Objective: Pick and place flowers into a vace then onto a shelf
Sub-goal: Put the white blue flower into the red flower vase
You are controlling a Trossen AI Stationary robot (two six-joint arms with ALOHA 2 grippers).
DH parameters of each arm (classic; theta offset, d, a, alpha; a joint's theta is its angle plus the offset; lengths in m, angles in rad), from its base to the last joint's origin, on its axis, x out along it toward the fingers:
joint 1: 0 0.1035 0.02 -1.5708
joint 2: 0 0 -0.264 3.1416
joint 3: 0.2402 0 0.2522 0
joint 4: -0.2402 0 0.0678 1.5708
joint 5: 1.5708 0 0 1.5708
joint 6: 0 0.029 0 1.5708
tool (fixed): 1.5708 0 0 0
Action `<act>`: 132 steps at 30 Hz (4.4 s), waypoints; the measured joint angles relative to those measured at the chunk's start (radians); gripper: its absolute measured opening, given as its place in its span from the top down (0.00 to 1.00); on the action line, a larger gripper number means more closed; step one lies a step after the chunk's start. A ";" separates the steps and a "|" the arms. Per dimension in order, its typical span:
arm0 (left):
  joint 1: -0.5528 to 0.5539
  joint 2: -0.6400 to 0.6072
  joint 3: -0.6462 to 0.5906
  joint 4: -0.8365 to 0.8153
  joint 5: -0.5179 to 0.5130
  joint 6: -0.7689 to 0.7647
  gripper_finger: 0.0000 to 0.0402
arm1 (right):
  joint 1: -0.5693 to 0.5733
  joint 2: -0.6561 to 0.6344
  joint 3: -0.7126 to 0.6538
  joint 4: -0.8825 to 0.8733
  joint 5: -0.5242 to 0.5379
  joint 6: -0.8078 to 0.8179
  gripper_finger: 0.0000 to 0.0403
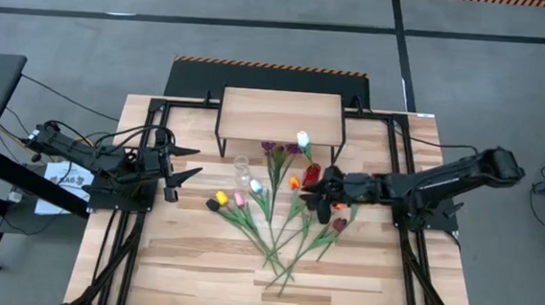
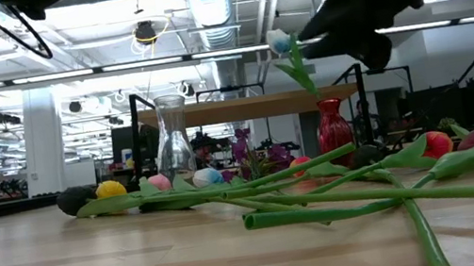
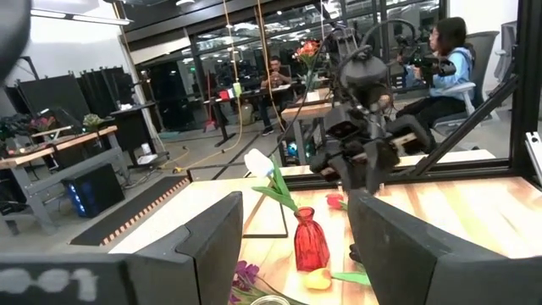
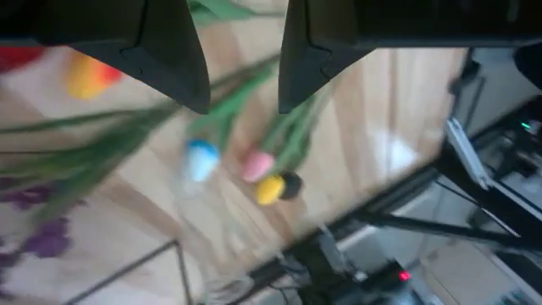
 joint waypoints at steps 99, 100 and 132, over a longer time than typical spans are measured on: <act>0.000 0.000 0.000 -0.062 0.109 -0.159 0.49 | 0.167 0.920 0.885 -0.625 0.382 0.135 1.00; 0.000 0.000 0.000 -0.062 0.109 -0.159 0.49 | 0.167 0.920 0.898 -0.655 0.383 0.146 1.00; 0.000 0.000 0.000 -0.062 0.109 -0.159 0.49 | 0.410 0.916 1.273 -1.167 0.569 0.310 1.00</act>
